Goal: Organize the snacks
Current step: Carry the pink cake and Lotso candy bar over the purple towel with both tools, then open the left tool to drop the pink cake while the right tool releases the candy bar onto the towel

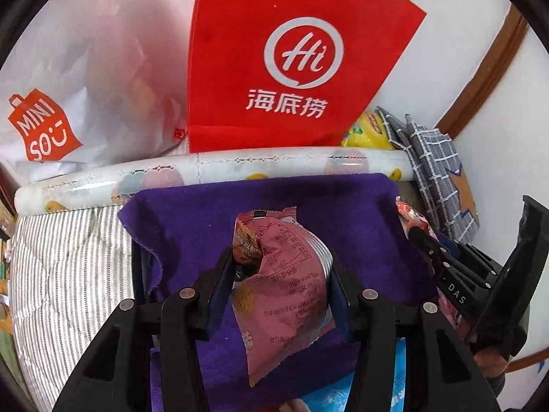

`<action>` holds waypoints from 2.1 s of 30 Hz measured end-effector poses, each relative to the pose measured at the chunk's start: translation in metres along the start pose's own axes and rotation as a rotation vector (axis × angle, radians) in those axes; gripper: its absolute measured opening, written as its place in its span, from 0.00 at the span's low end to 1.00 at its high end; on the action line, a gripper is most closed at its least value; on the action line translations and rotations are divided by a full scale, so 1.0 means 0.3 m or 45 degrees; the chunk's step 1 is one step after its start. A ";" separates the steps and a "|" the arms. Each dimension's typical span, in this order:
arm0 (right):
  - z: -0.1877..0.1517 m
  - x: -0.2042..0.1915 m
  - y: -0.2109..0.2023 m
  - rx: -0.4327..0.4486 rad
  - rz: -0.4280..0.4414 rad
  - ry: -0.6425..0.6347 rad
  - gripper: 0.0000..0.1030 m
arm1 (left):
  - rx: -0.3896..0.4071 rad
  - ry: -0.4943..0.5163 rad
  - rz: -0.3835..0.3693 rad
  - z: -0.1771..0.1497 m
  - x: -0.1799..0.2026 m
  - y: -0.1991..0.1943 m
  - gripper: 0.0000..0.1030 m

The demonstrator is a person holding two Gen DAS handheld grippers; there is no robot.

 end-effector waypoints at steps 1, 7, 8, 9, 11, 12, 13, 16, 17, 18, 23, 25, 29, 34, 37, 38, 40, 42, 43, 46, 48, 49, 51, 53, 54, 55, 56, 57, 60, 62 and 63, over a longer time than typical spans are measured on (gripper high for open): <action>-0.004 0.001 0.006 -0.008 0.002 0.002 0.19 | 0.000 -0.004 0.011 0.001 -0.007 0.002 0.49; -0.017 0.010 0.029 -0.036 -0.013 0.003 0.19 | -0.028 -0.039 0.051 -0.008 -0.040 0.028 0.49; -0.017 0.010 0.031 -0.038 -0.017 0.001 0.19 | -0.033 -0.040 0.054 -0.010 -0.042 0.031 0.49; -0.018 0.012 0.036 -0.045 -0.023 -0.002 0.19 | -0.038 -0.041 0.057 -0.012 -0.044 0.035 0.49; -0.024 0.012 0.046 -0.059 -0.027 -0.008 0.19 | -0.044 -0.040 0.062 -0.014 -0.044 0.040 0.49; -0.027 0.012 0.050 -0.065 -0.026 -0.009 0.19 | -0.045 -0.035 0.065 -0.015 -0.042 0.043 0.49; -0.032 0.012 0.056 -0.079 -0.023 -0.009 0.19 | -0.047 -0.032 0.066 -0.015 -0.042 0.045 0.49; -0.037 0.015 0.063 -0.091 -0.029 -0.010 0.19 | -0.057 -0.026 0.071 -0.018 -0.039 0.055 0.49; -0.037 0.017 0.064 -0.095 -0.029 -0.008 0.19 | -0.061 -0.024 0.074 -0.019 -0.038 0.058 0.49; -0.037 0.017 0.064 -0.098 -0.029 -0.007 0.19 | -0.066 -0.024 0.077 -0.020 -0.039 0.062 0.49; -0.038 0.022 0.071 -0.122 -0.039 0.003 0.19 | -0.083 -0.023 0.085 -0.025 -0.038 0.077 0.49; -0.040 0.022 0.075 -0.133 -0.040 0.000 0.19 | -0.089 -0.023 0.083 -0.028 -0.039 0.081 0.49; -0.044 0.019 0.081 -0.144 -0.041 -0.007 0.19 | -0.099 -0.022 0.083 -0.029 -0.036 0.089 0.49; -0.047 0.019 0.085 -0.149 -0.040 -0.005 0.19 | -0.106 -0.020 0.083 -0.030 -0.033 0.096 0.49; -0.047 0.018 0.084 -0.147 -0.041 -0.006 0.19 | -0.109 -0.019 0.084 -0.030 -0.033 0.099 0.49; -0.046 0.017 0.085 -0.147 -0.041 -0.008 0.19 | -0.110 -0.018 0.084 -0.032 -0.037 0.097 0.49; -0.047 0.017 0.086 -0.148 -0.041 -0.009 0.20 | -0.113 -0.020 0.085 -0.033 -0.039 0.099 0.49; -0.049 0.015 0.088 -0.152 -0.041 -0.011 0.20 | -0.118 -0.018 0.090 -0.034 -0.039 0.102 0.49; -0.050 0.015 0.089 -0.152 -0.041 -0.011 0.20 | -0.119 -0.018 0.092 -0.034 -0.039 0.103 0.49; -0.051 0.016 0.089 -0.153 -0.040 -0.008 0.21 | -0.123 -0.016 0.095 -0.036 -0.039 0.104 0.49; -0.052 0.017 0.089 -0.151 -0.038 -0.008 0.21 | -0.123 -0.015 0.097 -0.036 -0.038 0.103 0.50; -0.052 0.017 0.088 -0.148 -0.040 -0.009 0.21 | -0.123 -0.015 0.097 -0.036 -0.038 0.103 0.50; -0.052 0.016 0.086 -0.144 -0.039 -0.014 0.21 | -0.125 -0.015 0.097 -0.037 -0.038 0.103 0.50; -0.053 0.014 0.085 -0.141 -0.040 -0.019 0.21 | -0.127 -0.016 0.097 -0.038 -0.041 0.104 0.50; -0.054 0.014 0.085 -0.141 -0.040 -0.022 0.22 | -0.128 -0.016 0.097 -0.038 -0.041 0.104 0.50; -0.055 0.012 0.085 -0.141 -0.036 -0.023 0.24 | -0.129 -0.017 0.096 -0.038 -0.041 0.105 0.50; -0.055 0.011 0.084 -0.141 -0.033 -0.023 0.25 | -0.130 -0.017 0.096 -0.038 -0.040 0.105 0.50; -0.055 0.011 0.083 -0.139 -0.035 -0.024 0.30 | -0.129 -0.017 0.095 -0.038 -0.040 0.105 0.50; -0.052 0.007 0.078 -0.122 -0.034 -0.034 0.42 | -0.130 -0.017 0.097 -0.038 -0.040 0.106 0.50; -0.049 0.002 0.072 -0.109 -0.032 -0.041 0.46 | -0.131 -0.018 0.097 -0.039 -0.041 0.106 0.50; -0.046 -0.001 0.065 -0.097 -0.032 -0.049 0.49 | -0.132 -0.019 0.097 -0.040 -0.042 0.106 0.50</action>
Point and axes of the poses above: each gripper's, at about its wrist camera, not at the fingertips, and y roughly the way its jaws point, x to its right, z to its top, the point moved 10 cm from there along y, roughly the way its jaws point, and after that the axes turned 5 degrees about -x, right-handed, at the moved point
